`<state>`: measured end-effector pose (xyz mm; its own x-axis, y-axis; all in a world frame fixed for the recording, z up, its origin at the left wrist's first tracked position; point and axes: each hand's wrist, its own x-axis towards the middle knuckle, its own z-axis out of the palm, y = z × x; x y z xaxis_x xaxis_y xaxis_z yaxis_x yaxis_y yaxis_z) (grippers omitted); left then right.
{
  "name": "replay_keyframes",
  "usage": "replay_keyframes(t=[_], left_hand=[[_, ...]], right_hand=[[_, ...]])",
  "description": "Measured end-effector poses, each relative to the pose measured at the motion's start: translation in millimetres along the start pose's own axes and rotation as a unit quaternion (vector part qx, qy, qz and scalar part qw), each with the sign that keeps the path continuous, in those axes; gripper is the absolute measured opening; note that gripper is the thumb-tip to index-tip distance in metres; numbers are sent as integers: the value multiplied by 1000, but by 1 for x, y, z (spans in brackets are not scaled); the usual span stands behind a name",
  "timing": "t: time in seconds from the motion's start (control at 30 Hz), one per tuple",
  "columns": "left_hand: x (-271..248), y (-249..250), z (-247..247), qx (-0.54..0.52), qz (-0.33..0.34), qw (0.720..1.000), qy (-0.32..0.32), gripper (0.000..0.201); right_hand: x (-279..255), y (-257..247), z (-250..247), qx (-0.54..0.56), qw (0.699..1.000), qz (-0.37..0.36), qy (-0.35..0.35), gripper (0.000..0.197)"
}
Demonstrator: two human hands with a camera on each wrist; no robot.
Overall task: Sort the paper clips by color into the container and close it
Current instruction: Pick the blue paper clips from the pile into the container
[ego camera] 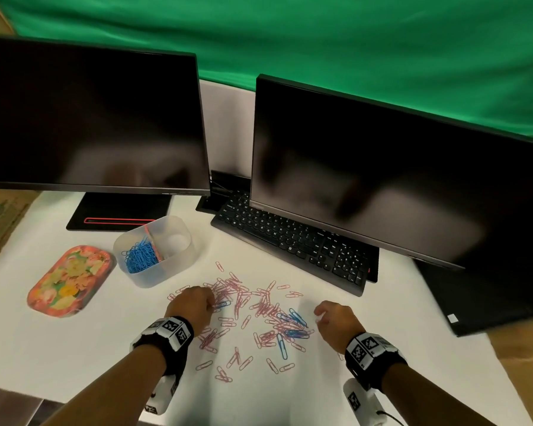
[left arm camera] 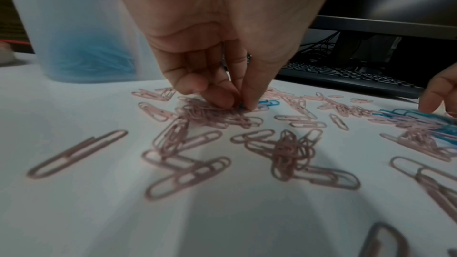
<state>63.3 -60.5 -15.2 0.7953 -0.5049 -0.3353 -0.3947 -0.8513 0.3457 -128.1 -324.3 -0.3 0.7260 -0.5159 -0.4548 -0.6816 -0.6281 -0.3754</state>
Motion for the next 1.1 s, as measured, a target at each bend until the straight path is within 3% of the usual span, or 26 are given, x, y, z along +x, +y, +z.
replay_keyframes(t=[0.13,0.27,0.43,0.7,0.9,0.97,1.1], left_hand=[[-1,1,-3,5,2,1000,-3,15],[-4,4,-5,11,3,1000,-7,13],[-8,6,-7,-3,7,1000,-16,8],[-11,8,-16,-157,6,987,-24,19],[-14,10,-19,-294,-11,955,-46,16],[-15,13,-21,-355,-38,932,-64,11],[-13,18,-23,-476,-86,872,-81,23]], right_hand=[[-2,-11,3,-73,997,-36,7,32],[3,-31,11,-54,997,-58,7,40],[11,-41,15,-74,996,-41,-7,26],[14,-43,15,-40,999,-4,-35,29],[16,-41,16,-10,999,-1,-51,26],[14,-40,16,1,999,-10,-50,19],[9,-36,11,78,996,-4,-33,6]])
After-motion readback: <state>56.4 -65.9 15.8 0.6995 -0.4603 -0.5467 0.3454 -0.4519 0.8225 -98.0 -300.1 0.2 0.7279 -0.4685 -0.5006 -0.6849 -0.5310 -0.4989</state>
